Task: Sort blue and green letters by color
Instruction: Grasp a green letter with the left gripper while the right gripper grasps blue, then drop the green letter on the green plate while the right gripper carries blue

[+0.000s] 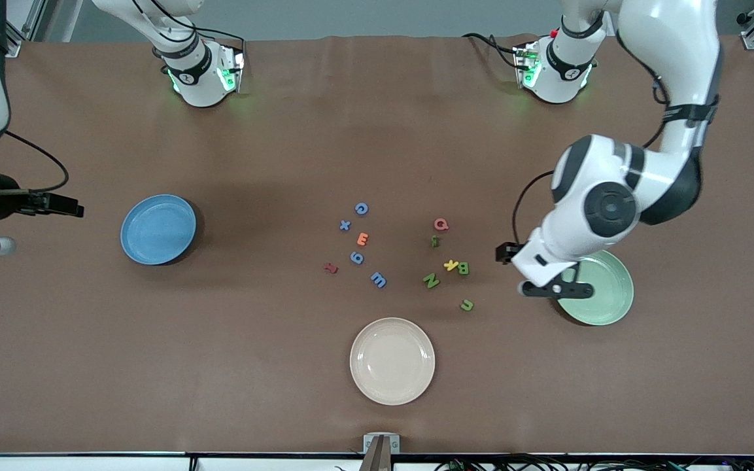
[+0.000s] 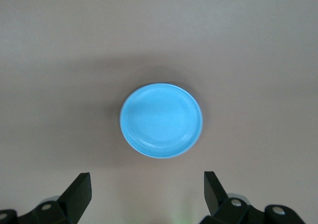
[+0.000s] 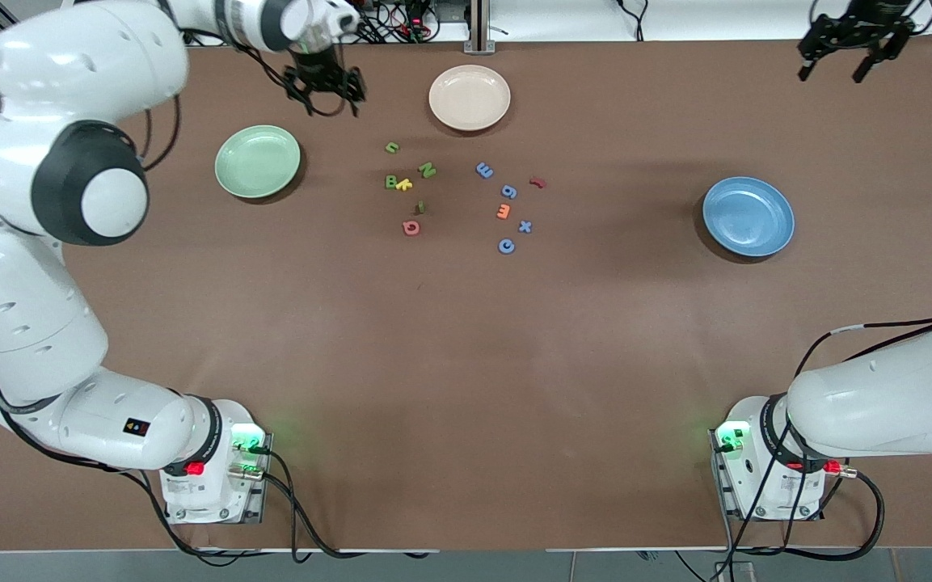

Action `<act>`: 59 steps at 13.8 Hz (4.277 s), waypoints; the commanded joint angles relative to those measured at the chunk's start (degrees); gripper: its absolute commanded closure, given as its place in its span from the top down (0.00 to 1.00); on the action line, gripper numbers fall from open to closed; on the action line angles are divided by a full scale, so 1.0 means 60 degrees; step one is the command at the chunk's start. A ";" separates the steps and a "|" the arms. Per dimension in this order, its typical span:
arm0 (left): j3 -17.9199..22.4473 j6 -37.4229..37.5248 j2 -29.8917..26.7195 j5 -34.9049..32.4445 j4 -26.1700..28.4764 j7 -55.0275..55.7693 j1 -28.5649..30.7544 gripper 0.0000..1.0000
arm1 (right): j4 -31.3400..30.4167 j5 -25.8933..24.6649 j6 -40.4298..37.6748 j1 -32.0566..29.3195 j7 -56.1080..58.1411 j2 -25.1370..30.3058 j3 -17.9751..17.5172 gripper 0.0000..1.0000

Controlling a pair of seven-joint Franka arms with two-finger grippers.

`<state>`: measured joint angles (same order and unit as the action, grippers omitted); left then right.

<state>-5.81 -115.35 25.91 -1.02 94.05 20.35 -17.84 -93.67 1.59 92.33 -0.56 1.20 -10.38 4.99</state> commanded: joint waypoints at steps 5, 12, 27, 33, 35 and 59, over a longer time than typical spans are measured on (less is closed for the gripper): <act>0.0075 -0.3312 0.0222 0.0023 0.2077 0.1647 -0.1420 0.83 | -0.1233 0.0306 0.2289 0.2593 -0.4938 -0.0304 -0.0041 1.00; 0.0089 -0.4344 0.1263 -0.0021 0.2153 0.3756 -0.2388 0.64 | -0.1191 0.1079 0.4664 0.5276 -0.9282 -0.2060 -0.0041 0.94; 0.0090 -0.4314 0.1586 -0.0036 0.2153 0.4255 -0.2521 0.02 | 0.0465 0.1112 0.7302 0.7343 -1.0967 -0.5446 -0.0026 0.81; 0.0339 -0.3527 0.0431 -0.0342 0.2226 0.3672 -0.1703 0.01 | 0.1123 0.1053 0.7405 0.7461 -1.1099 -0.6091 -0.0011 0.78; 0.0324 -0.2853 -0.0082 -0.0416 0.2256 0.2838 -0.1001 0.01 | 0.1182 0.1024 0.7405 0.7461 -1.1099 -0.6164 0.0003 0.76; -0.0833 -0.2688 0.0558 -0.1149 0.1526 0.2829 0.1788 0.97 | 0.0678 0.0101 0.2249 0.5224 -0.6801 -0.3520 0.0062 0.00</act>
<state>-10.85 -132.52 27.44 -7.65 106.34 31.80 -4.76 -80.28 3.03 106.08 35.32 -47.01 -39.75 6.41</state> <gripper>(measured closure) 0.018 0.634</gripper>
